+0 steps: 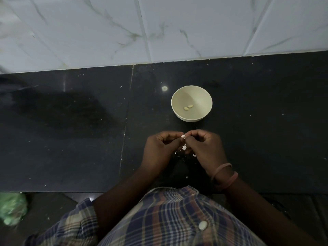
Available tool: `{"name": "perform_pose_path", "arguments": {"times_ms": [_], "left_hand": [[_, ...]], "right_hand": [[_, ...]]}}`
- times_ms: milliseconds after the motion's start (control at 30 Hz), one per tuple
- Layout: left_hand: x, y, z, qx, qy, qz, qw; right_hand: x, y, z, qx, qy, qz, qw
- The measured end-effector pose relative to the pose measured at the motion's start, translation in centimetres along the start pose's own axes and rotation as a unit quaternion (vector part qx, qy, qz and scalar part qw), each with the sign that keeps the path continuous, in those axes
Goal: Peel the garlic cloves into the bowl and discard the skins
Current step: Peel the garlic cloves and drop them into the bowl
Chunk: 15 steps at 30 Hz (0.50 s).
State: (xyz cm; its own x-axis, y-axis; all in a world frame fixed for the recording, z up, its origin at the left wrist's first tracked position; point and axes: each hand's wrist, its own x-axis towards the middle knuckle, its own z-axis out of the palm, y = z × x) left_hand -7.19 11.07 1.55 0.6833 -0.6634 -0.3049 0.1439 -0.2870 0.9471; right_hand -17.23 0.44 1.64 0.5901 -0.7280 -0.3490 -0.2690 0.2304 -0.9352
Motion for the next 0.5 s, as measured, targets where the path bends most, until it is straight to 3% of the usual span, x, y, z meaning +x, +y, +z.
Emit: {"name": "perform_pose_path", "arguments": {"times_ms": [233, 500], "left_hand": [[-0.3, 0.5, -0.6, 0.075, -0.01, 0.086, 0.993], [0.4, 1.0, -1.2, 0.099, -0.038, 0.095, 0.99]], "right_hand": [[-0.1, 0.2, -0.4, -0.001, -0.048, 0.005, 0.999], [-0.1, 0.2, -0.4, 0.001, -0.071, -0.008, 0.997]]}}
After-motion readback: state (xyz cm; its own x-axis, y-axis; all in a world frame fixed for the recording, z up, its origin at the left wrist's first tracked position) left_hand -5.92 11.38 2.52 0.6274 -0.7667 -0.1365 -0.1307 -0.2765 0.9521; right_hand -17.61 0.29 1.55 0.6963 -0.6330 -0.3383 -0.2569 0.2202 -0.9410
